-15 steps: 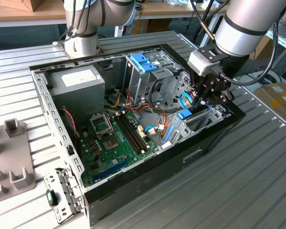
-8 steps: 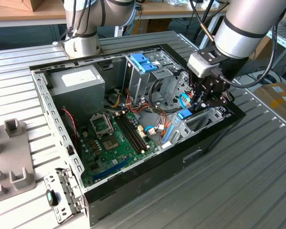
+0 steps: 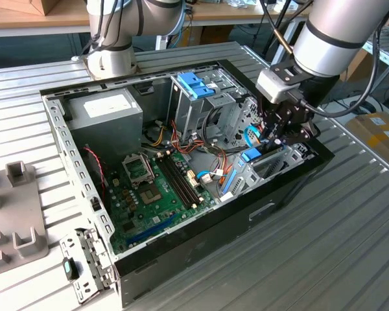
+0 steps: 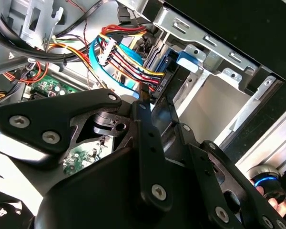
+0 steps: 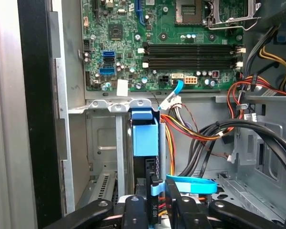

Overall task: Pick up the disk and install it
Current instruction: 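Insert the second disk wire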

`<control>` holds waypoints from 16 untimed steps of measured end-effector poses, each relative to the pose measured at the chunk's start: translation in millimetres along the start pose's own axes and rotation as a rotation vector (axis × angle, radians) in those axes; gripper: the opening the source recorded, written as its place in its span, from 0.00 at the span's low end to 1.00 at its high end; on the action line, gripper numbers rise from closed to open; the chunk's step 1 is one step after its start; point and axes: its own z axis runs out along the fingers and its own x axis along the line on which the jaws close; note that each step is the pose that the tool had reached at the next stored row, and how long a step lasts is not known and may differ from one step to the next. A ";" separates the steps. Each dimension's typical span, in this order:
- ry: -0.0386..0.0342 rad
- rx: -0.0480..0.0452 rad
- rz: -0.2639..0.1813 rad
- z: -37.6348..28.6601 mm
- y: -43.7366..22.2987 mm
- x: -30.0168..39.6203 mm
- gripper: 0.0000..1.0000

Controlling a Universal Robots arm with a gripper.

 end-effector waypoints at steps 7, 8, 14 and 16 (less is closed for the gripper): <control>-0.0024 0.0000 0.000 -8.6 -0.7 -0.3 0.30; -0.0025 0.0000 0.000 -10.5 -0.9 -0.3 0.30; -0.0035 0.0000 0.000 -18.8 -1.6 -0.7 0.22; -0.0034 -0.0002 0.000 -19.0 -2.2 -0.7 0.10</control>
